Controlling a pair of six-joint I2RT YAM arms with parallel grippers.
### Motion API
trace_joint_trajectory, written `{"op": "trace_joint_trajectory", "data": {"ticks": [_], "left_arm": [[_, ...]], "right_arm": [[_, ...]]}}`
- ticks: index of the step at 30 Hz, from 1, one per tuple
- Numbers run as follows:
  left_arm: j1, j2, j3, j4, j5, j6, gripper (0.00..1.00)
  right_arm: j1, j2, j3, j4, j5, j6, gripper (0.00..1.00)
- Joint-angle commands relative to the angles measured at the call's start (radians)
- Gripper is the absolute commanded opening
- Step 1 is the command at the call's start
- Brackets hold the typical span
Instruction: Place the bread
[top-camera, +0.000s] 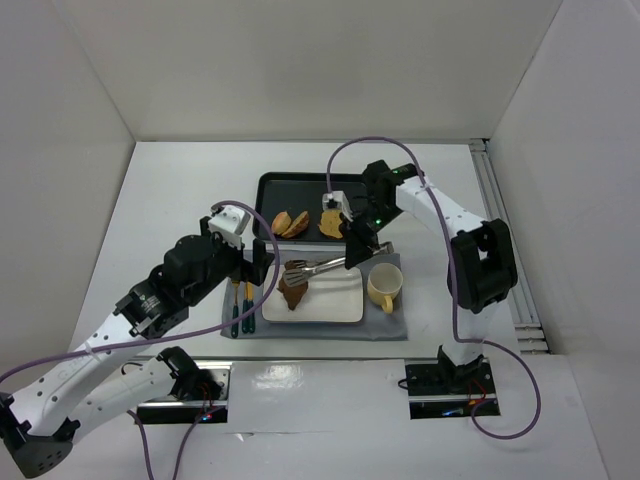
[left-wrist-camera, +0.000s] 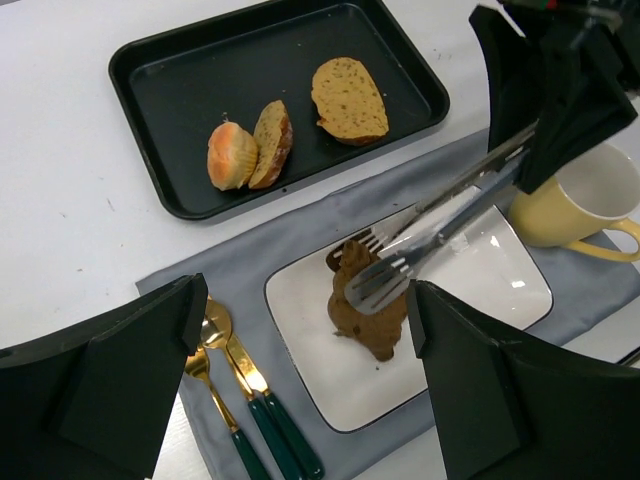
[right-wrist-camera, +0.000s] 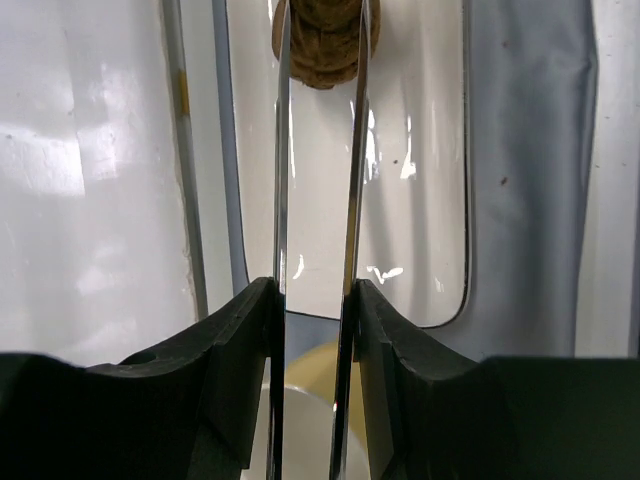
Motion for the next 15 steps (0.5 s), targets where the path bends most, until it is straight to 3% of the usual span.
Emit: {"op": "trace_joint_trajectory", "data": {"ticks": [1,5,7,8,15], "left_arm": [[-0.004,-0.026,-0.006,0.051,-0.03,0.014,1.0],[-0.004,-0.026,-0.006,0.051,-0.03,0.014,1.0],[-0.004,-0.026,-0.006,0.051,-0.03,0.014,1.0],[-0.004,-0.026,-0.006,0.051,-0.03,0.014,1.0],[-0.004,-0.026,-0.006,0.051,-0.03,0.014,1.0]], "right_arm": [[0.041,-0.07,-0.007,-0.015,0.07,-0.011,0.1],[0.084,-0.07,-0.044,0.031,0.148,0.047,0.19],[0.096,-0.08,-0.055,0.053,0.191,0.066,0.32],[0.097,-0.081,-0.064,0.068,0.2,0.066,0.44],[0.097,-0.142,-0.064,0.136,0.219,0.106,0.54]]}}
